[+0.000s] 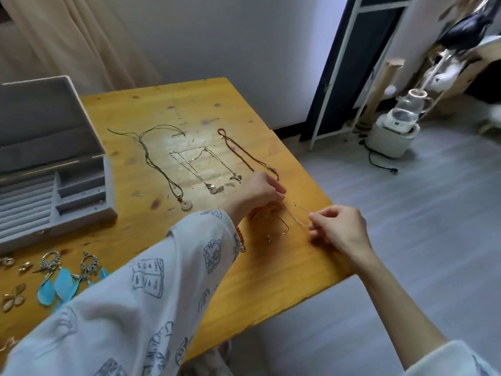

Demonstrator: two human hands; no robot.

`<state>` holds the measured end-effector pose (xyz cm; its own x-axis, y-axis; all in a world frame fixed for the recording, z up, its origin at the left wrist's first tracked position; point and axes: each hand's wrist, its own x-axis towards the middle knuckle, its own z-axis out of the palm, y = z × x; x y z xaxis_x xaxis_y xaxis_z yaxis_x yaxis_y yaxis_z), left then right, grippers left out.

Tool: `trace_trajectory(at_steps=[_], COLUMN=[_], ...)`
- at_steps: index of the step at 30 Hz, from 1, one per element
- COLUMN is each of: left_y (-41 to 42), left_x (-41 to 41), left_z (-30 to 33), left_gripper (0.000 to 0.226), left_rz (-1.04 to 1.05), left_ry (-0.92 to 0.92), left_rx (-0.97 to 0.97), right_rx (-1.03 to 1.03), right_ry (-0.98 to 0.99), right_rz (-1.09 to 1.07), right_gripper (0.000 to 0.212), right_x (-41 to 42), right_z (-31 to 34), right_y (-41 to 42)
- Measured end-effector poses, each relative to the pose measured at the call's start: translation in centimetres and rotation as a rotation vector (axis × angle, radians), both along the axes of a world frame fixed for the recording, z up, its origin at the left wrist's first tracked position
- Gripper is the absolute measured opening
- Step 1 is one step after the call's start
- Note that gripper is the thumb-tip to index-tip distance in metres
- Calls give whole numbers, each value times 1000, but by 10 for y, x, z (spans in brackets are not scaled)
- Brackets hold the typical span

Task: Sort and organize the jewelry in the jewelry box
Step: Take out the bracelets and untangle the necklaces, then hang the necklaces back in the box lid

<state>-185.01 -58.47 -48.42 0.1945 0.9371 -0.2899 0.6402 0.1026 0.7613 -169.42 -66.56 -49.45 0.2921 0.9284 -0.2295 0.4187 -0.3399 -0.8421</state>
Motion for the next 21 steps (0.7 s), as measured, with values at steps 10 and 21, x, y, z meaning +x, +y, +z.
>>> trace_trajectory(at_steps=[10,21], left_y=[12,-23], left_x=[12,-34], left_z=[-9,19], left_gripper=[9,25], left_rz=[-136,-102], left_ry=[287,87], left_rx=[180,130], right_rx=[-98,23], right_ry=[-459,-608], right_rz=[125,155], right_gripper=[25,43], right_x=[4,-13], right_z=[-7,8], right_y=[5,2])
